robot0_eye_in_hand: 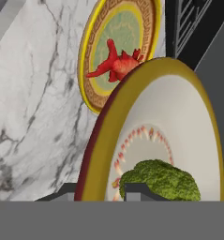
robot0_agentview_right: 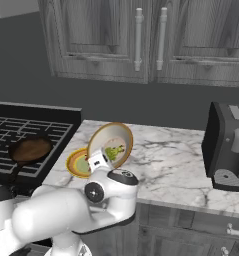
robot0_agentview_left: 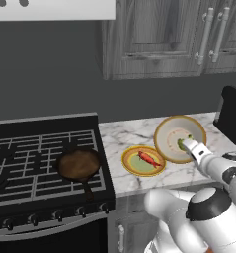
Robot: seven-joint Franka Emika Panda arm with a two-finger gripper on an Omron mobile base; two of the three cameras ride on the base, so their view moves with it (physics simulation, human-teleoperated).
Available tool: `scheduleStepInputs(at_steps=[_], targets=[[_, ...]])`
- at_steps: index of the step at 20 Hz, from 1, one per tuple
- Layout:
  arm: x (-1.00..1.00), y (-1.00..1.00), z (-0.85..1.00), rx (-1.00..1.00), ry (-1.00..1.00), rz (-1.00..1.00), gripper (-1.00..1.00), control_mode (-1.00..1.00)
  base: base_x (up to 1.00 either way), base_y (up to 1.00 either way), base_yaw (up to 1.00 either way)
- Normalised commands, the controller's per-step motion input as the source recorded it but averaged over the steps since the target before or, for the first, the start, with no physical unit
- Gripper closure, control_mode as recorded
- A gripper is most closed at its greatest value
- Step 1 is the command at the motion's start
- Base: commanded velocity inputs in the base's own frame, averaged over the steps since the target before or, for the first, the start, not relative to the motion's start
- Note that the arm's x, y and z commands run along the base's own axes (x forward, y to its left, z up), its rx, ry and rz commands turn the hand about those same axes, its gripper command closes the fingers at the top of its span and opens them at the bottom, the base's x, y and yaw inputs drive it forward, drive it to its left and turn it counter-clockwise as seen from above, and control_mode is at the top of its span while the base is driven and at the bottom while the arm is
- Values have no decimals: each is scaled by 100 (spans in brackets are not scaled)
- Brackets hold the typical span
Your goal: Place the fish on the plate and place the broccoli on the same plate.
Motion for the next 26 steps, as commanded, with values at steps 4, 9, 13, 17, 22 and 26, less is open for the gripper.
scheduleStepInputs(at_steps=[4,9,13,17,22,26], targets=[[12,-36,0,-16,2,23,100,-100,0,0,0],[61,-6,-1,-8,13,19,100,-100,0,0,0],[80,0,0,-9,16,15,100,-100,0,0,0],[54,0,0,-13,10,12,100,-100,0,0,0],[38,0,0,-17,5,11,100,-100,0,0,0],[23,0,0,-19,2,9,100,-100,0,0,0]])
